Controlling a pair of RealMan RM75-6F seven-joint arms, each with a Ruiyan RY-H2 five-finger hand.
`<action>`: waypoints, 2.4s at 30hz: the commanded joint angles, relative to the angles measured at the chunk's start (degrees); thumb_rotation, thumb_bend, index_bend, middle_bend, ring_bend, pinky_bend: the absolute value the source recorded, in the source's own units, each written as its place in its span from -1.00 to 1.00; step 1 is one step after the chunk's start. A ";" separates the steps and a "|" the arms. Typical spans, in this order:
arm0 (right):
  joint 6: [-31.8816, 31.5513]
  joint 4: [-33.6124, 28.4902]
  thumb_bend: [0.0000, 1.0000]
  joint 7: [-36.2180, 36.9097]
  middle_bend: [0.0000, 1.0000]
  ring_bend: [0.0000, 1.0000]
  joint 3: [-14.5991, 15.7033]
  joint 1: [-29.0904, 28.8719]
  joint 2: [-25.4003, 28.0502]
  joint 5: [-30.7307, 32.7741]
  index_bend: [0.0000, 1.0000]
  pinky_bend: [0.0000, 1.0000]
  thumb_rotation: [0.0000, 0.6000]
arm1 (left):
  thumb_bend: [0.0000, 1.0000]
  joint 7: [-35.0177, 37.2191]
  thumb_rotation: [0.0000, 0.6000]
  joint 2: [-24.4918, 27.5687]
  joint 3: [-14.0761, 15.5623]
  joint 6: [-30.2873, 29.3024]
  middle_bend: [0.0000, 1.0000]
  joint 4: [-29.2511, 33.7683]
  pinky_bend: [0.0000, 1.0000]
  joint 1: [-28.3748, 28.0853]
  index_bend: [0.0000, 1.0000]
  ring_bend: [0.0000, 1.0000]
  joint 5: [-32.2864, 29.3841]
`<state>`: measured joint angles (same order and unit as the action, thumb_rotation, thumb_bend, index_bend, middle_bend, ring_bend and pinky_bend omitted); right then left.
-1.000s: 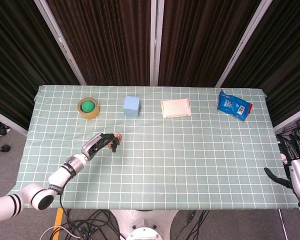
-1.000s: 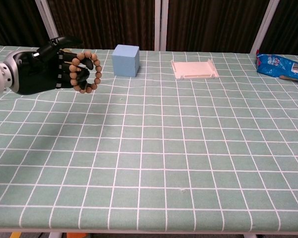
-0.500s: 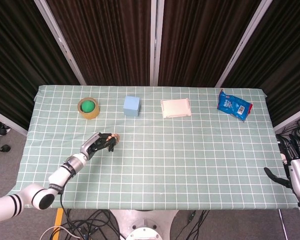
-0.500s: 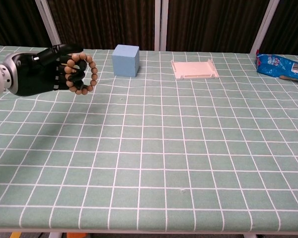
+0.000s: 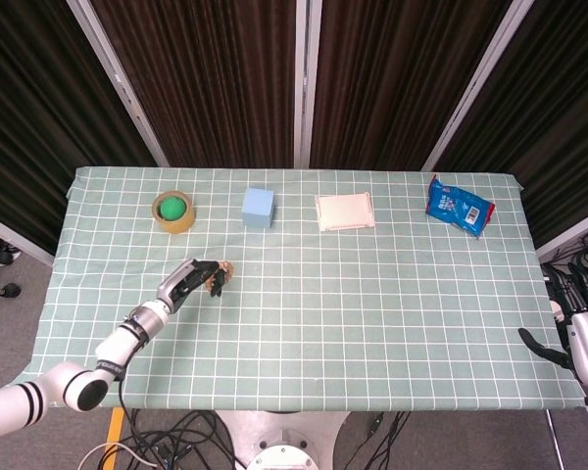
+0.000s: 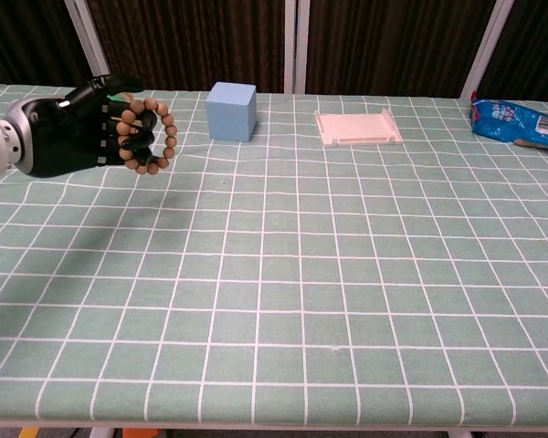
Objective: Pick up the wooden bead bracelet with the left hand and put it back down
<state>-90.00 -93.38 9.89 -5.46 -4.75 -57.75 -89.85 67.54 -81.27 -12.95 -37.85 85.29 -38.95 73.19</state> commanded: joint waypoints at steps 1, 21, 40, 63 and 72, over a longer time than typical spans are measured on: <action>-0.01 0.03 -0.79 0.08 -0.70 -1.00 -0.01 0.02 -0.02 0.05 -0.88 -1.00 1.00 | -0.01 -0.24 -0.17 -0.06 -0.15 0.02 0.53 0.04 -0.70 0.16 0.25 0.20 -0.08; -0.39 0.04 -0.79 0.20 -0.69 -1.00 -0.02 0.17 -0.04 -0.25 -0.88 -1.00 1.00 | 0.12 -2.36 0.17 -0.35 -1.37 0.28 0.53 0.30 -0.69 1.28 0.25 0.20 -1.72; -1.18 -0.05 -0.79 0.35 -0.69 -1.00 0.08 0.58 0.11 -0.65 -0.88 -1.00 1.00 | 0.47 -1.70 0.12 0.17 -2.36 -0.38 0.40 2.12 -0.69 2.56 0.15 0.10 -0.42; -1.30 -0.32 -0.79 0.17 -0.69 -1.00 0.12 0.70 0.27 -0.80 -0.88 -1.00 1.00 | 0.81 2.16 0.64 0.30 -2.14 -1.85 0.20 3.00 -0.68 2.76 -0.09 -0.10 3.28; -1.21 -0.12 -0.79 0.51 -0.69 -1.00 0.13 0.70 0.25 -0.76 -0.88 -1.00 1.00 | 1.00 2.93 0.99 0.64 -1.43 -2.42 0.13 3.21 -0.67 2.33 -0.17 -0.14 4.85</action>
<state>-91.21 -93.50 10.40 -5.33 -4.06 -57.50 -90.61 70.42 -80.71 -14.50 -40.25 88.47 -36.53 77.83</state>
